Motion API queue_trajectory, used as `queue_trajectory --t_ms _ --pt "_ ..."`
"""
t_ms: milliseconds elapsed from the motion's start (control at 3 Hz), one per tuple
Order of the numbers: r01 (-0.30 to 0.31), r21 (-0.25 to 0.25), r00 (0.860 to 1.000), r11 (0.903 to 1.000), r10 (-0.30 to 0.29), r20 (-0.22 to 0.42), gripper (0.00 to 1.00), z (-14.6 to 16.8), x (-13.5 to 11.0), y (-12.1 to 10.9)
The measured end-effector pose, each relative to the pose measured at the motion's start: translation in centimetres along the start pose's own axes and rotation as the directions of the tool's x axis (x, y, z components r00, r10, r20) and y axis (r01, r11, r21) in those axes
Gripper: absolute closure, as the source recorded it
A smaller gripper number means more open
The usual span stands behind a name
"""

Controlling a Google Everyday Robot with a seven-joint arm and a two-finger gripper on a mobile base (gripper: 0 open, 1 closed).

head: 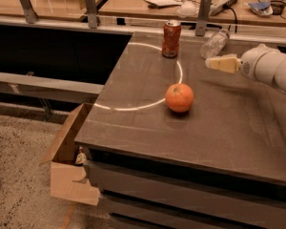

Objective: Move water bottle near orange

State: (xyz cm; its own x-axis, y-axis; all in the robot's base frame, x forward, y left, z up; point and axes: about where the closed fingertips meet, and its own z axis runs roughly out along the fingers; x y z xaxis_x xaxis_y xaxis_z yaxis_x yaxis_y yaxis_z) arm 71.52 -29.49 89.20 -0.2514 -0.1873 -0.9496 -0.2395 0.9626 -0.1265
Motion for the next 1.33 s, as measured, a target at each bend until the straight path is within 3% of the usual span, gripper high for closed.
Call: queue_trajectory --t_ms 333,667,1333 --pt "-0.005 -0.042 0.999 0.9991 0.007 0.033 0.0 1.6 1.2 1.9" --pt "-0.006 -0.049 0.999 0.9988 0.008 0.044 0.0 3.3 2.1 2.9" --pt "-0.019 0.01 0.992 0.9998 0.018 0.121 0.0 8.5 -0.6 3.7"
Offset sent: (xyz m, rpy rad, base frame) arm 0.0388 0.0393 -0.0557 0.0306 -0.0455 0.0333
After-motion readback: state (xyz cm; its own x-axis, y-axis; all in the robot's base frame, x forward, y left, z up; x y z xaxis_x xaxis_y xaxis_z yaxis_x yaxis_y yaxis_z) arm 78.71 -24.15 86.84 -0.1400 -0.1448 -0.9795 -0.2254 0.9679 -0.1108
